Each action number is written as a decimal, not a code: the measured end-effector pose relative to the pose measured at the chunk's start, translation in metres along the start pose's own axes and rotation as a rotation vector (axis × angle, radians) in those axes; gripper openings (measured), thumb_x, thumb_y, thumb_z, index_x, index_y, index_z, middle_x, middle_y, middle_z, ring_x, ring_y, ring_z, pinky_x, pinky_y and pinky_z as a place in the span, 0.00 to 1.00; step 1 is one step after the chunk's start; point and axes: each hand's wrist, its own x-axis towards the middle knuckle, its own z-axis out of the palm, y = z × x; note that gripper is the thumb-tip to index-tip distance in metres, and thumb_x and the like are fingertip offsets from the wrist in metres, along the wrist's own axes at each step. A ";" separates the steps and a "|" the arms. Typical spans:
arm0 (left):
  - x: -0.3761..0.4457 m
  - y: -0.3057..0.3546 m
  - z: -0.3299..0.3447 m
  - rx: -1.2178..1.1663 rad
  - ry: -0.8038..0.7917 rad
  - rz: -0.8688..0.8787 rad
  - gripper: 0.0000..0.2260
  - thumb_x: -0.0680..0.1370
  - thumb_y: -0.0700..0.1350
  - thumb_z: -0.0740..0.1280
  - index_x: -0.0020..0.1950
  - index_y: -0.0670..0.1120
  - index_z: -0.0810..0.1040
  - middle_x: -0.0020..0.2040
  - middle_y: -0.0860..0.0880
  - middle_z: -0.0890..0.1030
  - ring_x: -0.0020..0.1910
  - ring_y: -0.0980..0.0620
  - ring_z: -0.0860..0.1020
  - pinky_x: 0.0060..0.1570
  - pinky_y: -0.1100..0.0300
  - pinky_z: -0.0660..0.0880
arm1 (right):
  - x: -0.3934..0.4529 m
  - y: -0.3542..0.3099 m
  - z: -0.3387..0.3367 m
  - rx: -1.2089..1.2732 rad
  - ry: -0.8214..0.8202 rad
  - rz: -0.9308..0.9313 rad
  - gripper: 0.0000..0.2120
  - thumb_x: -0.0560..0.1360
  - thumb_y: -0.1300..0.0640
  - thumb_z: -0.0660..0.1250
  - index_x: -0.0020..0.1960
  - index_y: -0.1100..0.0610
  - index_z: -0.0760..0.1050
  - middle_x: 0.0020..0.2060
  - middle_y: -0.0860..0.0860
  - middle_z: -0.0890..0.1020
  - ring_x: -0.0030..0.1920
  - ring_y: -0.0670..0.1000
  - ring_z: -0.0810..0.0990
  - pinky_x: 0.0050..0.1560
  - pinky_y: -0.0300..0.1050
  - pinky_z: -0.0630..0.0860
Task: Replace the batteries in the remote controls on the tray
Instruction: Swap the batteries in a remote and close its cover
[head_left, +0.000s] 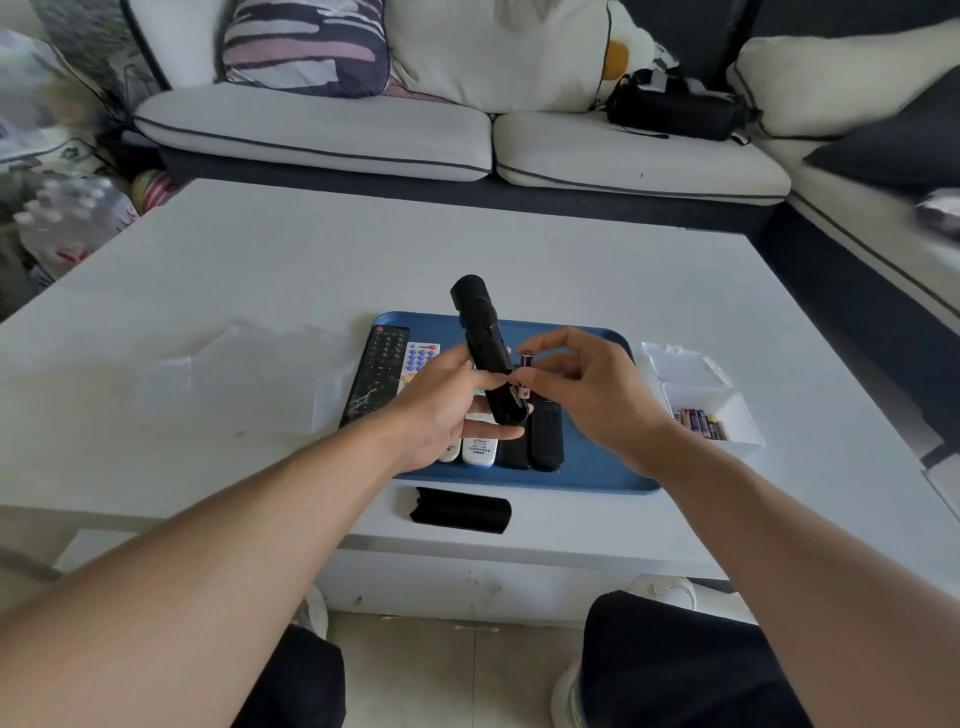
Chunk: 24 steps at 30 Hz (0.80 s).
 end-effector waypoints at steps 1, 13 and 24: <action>-0.001 0.001 -0.002 -0.040 -0.007 -0.006 0.12 0.83 0.35 0.60 0.65 0.41 0.76 0.54 0.39 0.83 0.54 0.37 0.84 0.51 0.40 0.82 | 0.001 -0.001 0.003 0.005 -0.004 -0.006 0.06 0.77 0.56 0.72 0.53 0.49 0.82 0.41 0.48 0.87 0.36 0.51 0.80 0.38 0.38 0.75; -0.007 0.007 -0.013 -0.279 0.024 -0.033 0.17 0.84 0.45 0.56 0.67 0.38 0.76 0.54 0.36 0.81 0.51 0.37 0.82 0.50 0.38 0.81 | 0.004 0.000 0.015 -0.119 0.093 -0.011 0.05 0.69 0.53 0.80 0.42 0.48 0.84 0.25 0.40 0.75 0.25 0.41 0.70 0.29 0.31 0.65; -0.013 0.005 -0.010 -0.124 -0.005 -0.066 0.17 0.86 0.50 0.56 0.64 0.41 0.77 0.52 0.38 0.83 0.50 0.35 0.84 0.47 0.41 0.82 | 0.001 -0.007 0.015 -0.206 0.043 -0.084 0.11 0.76 0.56 0.73 0.57 0.45 0.82 0.35 0.34 0.81 0.25 0.42 0.70 0.30 0.31 0.66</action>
